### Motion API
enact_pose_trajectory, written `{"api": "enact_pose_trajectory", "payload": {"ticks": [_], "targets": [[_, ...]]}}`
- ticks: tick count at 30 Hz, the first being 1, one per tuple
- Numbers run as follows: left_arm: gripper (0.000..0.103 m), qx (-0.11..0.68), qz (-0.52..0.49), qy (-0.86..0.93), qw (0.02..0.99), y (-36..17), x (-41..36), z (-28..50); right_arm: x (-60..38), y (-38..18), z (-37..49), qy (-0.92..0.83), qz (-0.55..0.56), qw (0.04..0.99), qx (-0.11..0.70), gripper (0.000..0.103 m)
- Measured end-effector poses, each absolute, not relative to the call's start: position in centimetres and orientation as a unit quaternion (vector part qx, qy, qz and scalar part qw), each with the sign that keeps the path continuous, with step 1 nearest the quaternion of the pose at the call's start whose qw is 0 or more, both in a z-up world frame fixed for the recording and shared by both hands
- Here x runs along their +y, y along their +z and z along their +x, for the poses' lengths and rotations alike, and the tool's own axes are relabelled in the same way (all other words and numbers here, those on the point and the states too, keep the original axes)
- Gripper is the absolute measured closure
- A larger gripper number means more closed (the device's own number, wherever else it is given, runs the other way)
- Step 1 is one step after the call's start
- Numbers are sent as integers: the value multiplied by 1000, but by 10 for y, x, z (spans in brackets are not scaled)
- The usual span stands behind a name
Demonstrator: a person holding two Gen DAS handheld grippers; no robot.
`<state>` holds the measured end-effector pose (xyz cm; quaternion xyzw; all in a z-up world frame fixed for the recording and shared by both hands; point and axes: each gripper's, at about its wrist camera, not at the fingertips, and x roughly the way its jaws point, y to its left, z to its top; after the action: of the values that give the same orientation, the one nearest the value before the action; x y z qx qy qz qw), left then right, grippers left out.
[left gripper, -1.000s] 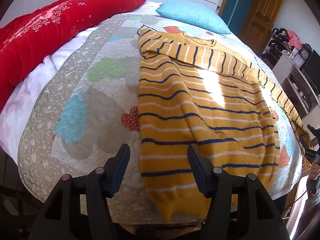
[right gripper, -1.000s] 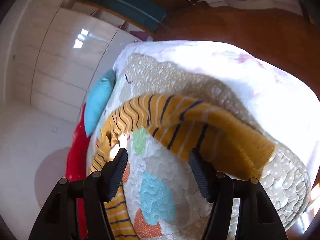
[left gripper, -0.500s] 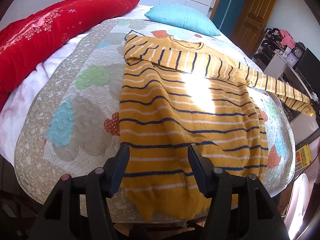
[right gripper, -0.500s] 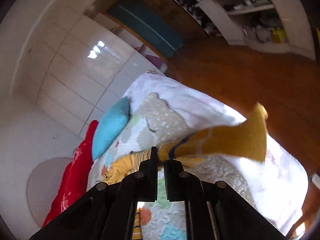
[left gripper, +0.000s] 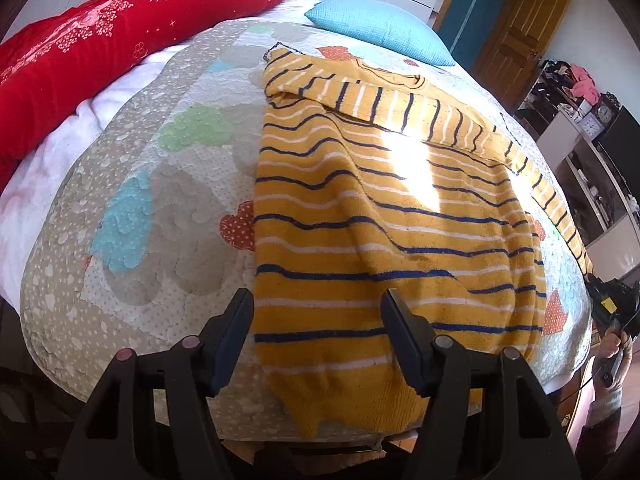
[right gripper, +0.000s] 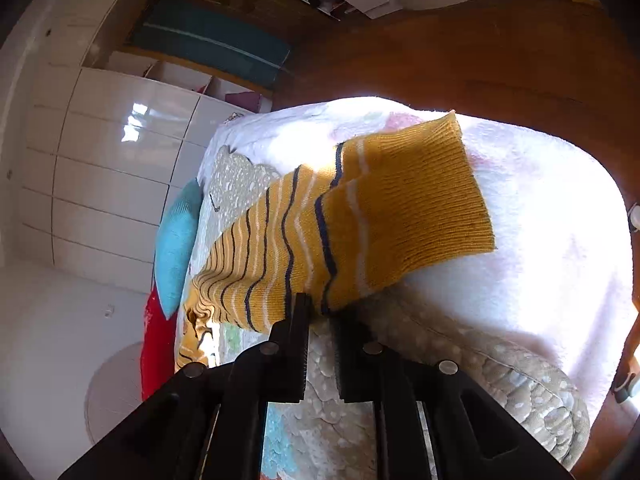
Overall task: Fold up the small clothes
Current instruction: 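Lift and fold the held sleeve across the sweater body with the right gripper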
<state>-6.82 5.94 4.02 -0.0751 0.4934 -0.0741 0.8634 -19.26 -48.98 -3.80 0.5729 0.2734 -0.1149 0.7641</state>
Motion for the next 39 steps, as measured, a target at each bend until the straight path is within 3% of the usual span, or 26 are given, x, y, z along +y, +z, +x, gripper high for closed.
{"api": "enact_pose_trajectory", "payload": {"ticks": [2,4,7,9,10,11,17,23,27,31,33,34,35,36,39], "targets": [[38,498,-83,-75,860,37,60,-66,-492,-35,-191,-116,574,766,265,69],[38,500,-86,-78,858,35,58,-65,-493,-31,-187,-125,568,770,262,61],[38,499,-86,-86,858,33,54,-66,-493,-23,-179,-167,538,782,266,60],[38,496,-84,-90,859,33,53,-67,-492,-15,-164,-192,499,795,286,66],[38,495,-84,-91,860,33,54,-68,-492,-8,-154,-204,472,802,305,86],[38,494,-86,-91,861,33,56,-68,-490,-2,-142,-213,444,808,323,95],[38,477,-109,-74,869,39,85,-72,-428,64,-57,-165,339,862,340,96],[35,450,-127,-51,882,43,120,-78,-274,128,59,-20,203,914,351,96],[35,447,-144,-32,882,36,145,-82,-148,121,120,72,119,915,378,96],[35,453,-170,-11,875,25,174,-84,-27,79,147,131,4,899,417,96],[35,455,-181,-2,872,19,187,-87,24,45,155,141,-78,882,444,91],[35,455,-185,1,871,18,191,-88,44,29,156,136,-120,875,449,82],[35,454,-190,4,870,16,196,-90,62,17,153,128,-161,871,447,63],[35,454,-194,6,870,15,201,-91,76,8,146,123,-197,870,435,57],[35,449,-202,9,870,13,208,-93,107,-2,123,94,-300,870,379,57]]}}
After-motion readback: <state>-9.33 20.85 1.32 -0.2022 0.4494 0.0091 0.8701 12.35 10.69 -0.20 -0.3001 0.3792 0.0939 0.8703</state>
